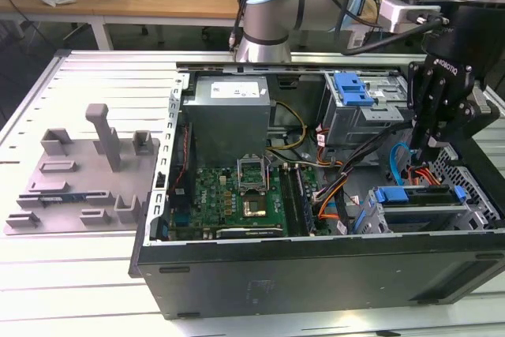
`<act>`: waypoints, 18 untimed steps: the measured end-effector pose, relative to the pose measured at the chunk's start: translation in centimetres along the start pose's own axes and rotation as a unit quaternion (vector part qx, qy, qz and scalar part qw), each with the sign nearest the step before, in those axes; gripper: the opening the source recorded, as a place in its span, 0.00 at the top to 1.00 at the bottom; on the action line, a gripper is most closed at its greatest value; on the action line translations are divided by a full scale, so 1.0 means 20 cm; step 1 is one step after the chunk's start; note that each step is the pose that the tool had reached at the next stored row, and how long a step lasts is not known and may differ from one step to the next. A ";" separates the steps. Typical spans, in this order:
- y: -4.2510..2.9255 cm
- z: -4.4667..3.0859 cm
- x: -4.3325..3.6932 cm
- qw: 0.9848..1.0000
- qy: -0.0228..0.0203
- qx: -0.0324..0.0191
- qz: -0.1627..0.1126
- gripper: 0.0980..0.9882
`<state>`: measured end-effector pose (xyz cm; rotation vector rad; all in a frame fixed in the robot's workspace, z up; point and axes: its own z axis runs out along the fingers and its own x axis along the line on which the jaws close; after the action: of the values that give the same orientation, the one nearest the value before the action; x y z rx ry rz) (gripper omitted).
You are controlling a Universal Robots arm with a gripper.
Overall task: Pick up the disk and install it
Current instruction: 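Insert the second disk wire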
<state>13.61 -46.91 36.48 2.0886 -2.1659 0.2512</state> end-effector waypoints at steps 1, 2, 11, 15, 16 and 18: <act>0.000 0.003 0.000 1.000 0.000 0.000 0.000 0.75; 0.000 0.004 -0.001 1.000 0.000 0.000 0.000 0.75; 0.000 0.020 0.019 1.000 0.001 0.000 0.000 0.75; 0.000 0.034 0.016 1.000 -0.002 0.000 0.000 0.75; 0.001 0.035 0.016 1.000 -0.004 0.000 0.000 0.75; 0.002 0.037 0.016 1.000 -0.008 -0.001 0.000 0.75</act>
<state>13.58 -47.36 35.82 2.0969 -2.1749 0.2342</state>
